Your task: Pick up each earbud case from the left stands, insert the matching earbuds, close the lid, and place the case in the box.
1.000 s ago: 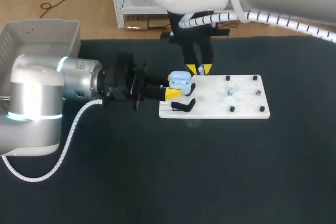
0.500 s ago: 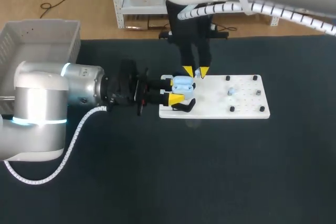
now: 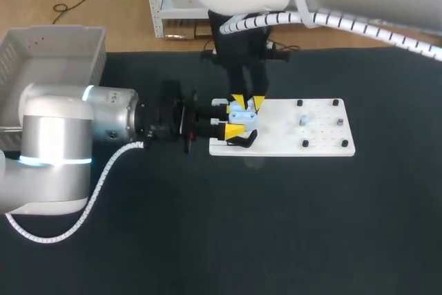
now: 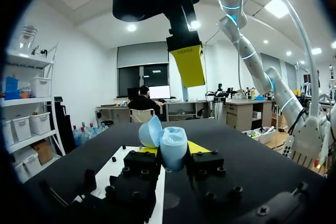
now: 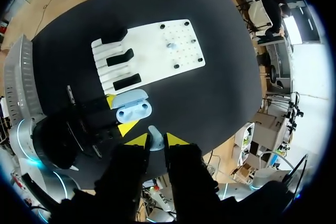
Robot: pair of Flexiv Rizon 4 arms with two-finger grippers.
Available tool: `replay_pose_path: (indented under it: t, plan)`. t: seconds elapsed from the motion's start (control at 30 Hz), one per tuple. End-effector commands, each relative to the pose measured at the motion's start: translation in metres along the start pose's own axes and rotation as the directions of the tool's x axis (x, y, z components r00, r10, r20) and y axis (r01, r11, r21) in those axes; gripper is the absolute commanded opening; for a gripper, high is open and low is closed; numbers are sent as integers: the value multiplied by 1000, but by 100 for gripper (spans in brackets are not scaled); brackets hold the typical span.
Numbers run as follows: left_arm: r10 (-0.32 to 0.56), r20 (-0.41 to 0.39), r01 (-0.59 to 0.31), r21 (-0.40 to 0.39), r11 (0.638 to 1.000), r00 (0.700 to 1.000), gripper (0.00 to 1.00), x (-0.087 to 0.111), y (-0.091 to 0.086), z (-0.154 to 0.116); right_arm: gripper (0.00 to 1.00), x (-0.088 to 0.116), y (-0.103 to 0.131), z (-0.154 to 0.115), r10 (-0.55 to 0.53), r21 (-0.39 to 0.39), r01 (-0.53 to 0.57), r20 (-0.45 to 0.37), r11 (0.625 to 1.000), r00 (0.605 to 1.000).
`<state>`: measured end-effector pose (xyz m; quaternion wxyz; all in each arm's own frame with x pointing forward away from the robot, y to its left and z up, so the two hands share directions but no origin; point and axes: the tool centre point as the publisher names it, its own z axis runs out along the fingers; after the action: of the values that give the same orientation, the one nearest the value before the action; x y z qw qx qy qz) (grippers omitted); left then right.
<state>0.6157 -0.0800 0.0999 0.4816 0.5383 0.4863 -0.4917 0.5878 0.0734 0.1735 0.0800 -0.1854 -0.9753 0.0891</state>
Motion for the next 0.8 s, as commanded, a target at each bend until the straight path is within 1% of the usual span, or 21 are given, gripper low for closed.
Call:
replay_pose_path:
  t: [0.03, 0.27, 0.8]
  plan:
    - [2, 0, -2, -8, 1000, 1000, 0, 0, -2, 0, 0, 0, -3, 4, 6, -15, -6, -2, 1000, 1000]
    - [2, 0, -2, -8, 1000, 1000, 0, 0, -2, 0, 0, -3, 0, 8, 10, -32, -10, -9, 999, 1000]
    - [2, 0, -2, -8, 1000, 1000, 0, 0, -2, 0, 0, -11, 6, 19, -7, -28, 6, -13, 1000, 1000]
